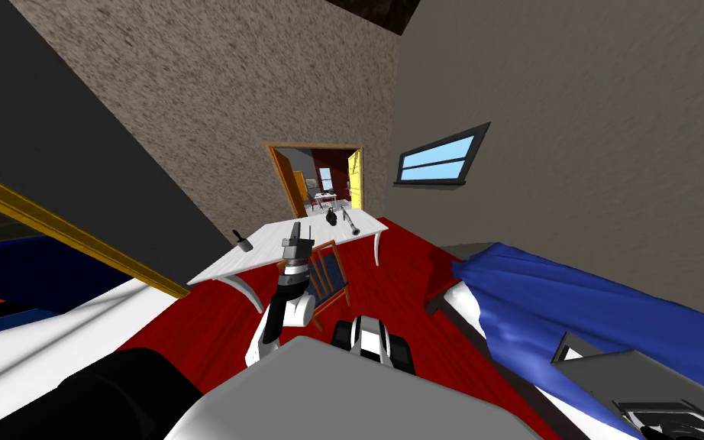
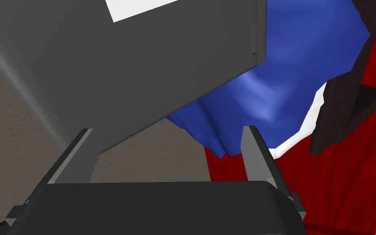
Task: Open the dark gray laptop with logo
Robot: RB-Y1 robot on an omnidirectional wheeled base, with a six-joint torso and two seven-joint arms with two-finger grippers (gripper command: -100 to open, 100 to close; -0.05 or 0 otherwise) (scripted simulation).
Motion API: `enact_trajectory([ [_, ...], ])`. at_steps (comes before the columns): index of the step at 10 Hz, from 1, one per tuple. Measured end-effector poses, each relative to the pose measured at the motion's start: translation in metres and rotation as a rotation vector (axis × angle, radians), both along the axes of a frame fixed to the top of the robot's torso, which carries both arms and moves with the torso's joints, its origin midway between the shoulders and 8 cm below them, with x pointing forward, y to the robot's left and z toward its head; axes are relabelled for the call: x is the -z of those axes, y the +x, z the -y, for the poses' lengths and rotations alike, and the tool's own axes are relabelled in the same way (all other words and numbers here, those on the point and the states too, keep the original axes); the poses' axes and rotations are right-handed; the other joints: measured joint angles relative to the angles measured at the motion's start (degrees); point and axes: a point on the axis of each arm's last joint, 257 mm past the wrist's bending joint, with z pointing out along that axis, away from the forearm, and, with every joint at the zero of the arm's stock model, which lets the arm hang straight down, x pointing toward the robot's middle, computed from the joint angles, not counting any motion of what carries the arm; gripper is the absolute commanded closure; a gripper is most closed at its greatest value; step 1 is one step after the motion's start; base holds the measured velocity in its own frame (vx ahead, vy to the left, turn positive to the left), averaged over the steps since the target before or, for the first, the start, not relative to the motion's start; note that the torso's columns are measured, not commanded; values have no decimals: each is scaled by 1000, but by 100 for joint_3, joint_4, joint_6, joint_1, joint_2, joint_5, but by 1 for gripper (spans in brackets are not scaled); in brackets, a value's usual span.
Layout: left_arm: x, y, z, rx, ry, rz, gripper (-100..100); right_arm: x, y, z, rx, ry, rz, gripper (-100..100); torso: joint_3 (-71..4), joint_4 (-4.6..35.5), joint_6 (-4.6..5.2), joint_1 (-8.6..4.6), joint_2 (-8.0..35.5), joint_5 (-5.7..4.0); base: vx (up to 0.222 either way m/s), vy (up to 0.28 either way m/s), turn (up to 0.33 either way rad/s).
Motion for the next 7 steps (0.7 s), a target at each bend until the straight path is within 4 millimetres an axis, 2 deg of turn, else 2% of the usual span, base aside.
enact_trajectory([
  [3, 0, 0, 0, 0, 0, 0, 0, -29, -15, 47, 14, -122, -67, -100, -4, -3, 6, 2, -6, 0, 27, 7, 100],
  [5, 0, 0, 0, 0, 0, 0, 0, -41, -20, 54, 15, -154, -84, -100, 2, 0, 3, -1, 3, 0, 9, 0, 29],
  [7, 0, 0, 0, 0, 0, 0, 0, -40, -25, 56, 31, -155, -87, -100, 6, 3, -2, -10, 11, -3, -72, -50, 227],
])
